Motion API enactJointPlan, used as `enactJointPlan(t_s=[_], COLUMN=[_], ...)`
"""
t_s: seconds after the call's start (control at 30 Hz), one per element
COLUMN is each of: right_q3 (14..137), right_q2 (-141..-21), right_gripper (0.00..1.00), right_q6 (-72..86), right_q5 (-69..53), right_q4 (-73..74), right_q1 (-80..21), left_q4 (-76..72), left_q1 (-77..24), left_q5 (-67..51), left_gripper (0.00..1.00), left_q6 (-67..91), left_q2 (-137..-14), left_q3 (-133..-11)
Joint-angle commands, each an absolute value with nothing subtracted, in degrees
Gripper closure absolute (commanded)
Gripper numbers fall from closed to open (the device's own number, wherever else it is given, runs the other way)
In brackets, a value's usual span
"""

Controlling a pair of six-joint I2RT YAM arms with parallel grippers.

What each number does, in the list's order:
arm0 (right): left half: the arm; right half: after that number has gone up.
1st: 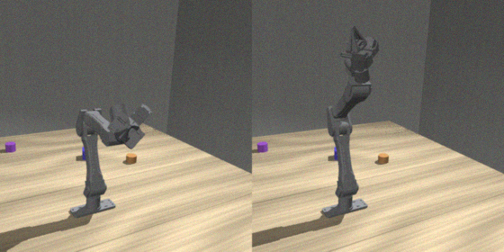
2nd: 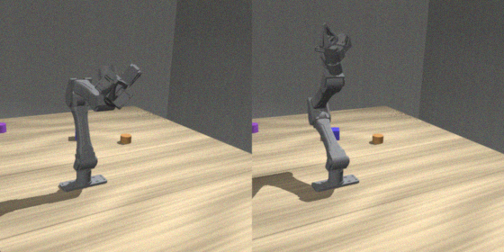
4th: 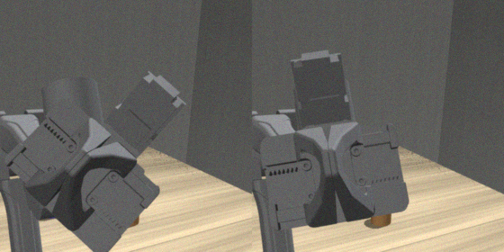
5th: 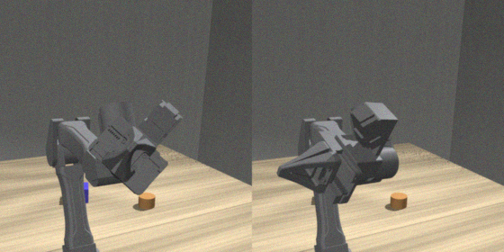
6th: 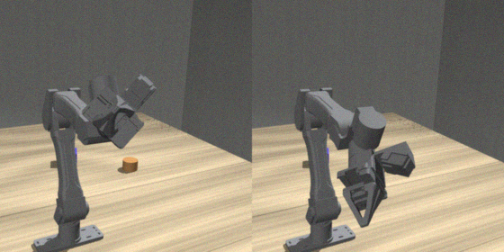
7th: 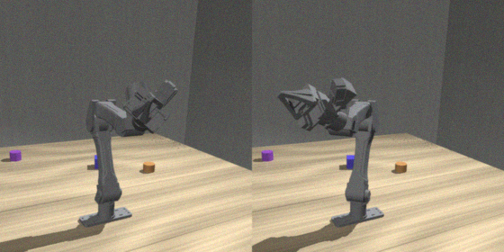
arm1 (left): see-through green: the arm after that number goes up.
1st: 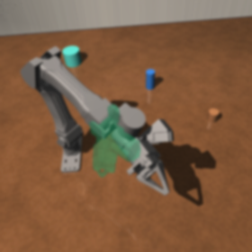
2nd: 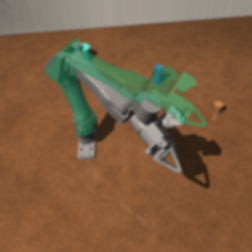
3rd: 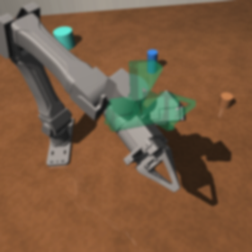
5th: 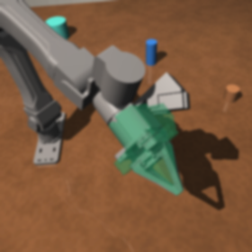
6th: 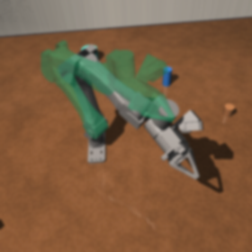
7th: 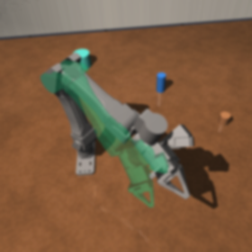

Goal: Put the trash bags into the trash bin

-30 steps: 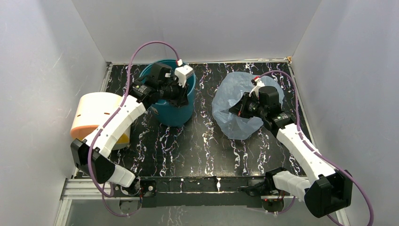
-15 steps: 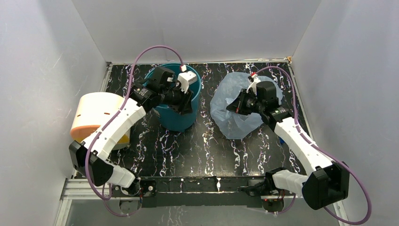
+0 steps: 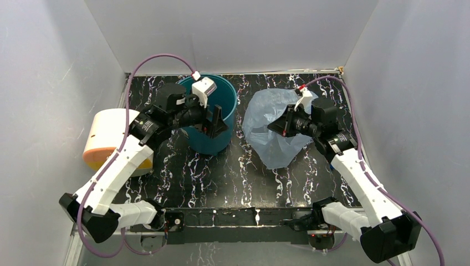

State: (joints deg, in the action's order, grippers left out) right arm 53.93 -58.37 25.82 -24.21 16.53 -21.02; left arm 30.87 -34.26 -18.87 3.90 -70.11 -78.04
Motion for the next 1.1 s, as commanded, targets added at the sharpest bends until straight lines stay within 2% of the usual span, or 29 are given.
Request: enactJointPlan(t_s=[0.0, 0.2, 0.37, 0.6, 0.73, 0.83, 1.07], right_q3=[54.4, 54.7, 57.3, 54.8, 53.0, 52.9, 58.0], right_q2=[-56.6, -55.6, -54.8, -47.2, -42.1, -39.7, -38.2], right_gripper=[1.0, 1.0, 1.0, 1.0, 1.0, 1.0, 1.0], right_q6=[23.3, 22.7, 22.2, 23.6, 24.7, 25.2, 23.8], right_q5=[-27.1, -31.3, -28.1, -24.7, -23.8, -23.1, -22.6], right_q4=[15.5, 17.2, 24.8, 28.9, 29.9, 31.6, 39.2], right_q1=[-21.2, -21.2, -21.1, -21.1, -21.2, -21.2, -21.2], left_q4=[27.5, 26.4, 25.8, 18.5, 17.3, 14.7, -5.0], left_q1=[-34.5, -34.5, -34.5, -34.9, -36.6, -40.9, -55.8], left_q5=[-24.8, -37.6, -46.7, -49.8, -45.6, -37.4, -15.3], left_gripper=[0.14, 0.14, 0.13, 0.14, 0.14, 0.14, 0.13], left_q6=[6.5, 9.7, 9.7, 14.5, 14.7, 16.4, 18.3], left_q2=[-66.9, -63.9, -60.0, -52.0, -51.0, -49.9, -43.3], left_q3=[-76.8, -74.1, -66.4, -51.6, -45.2, -41.6, -28.4])
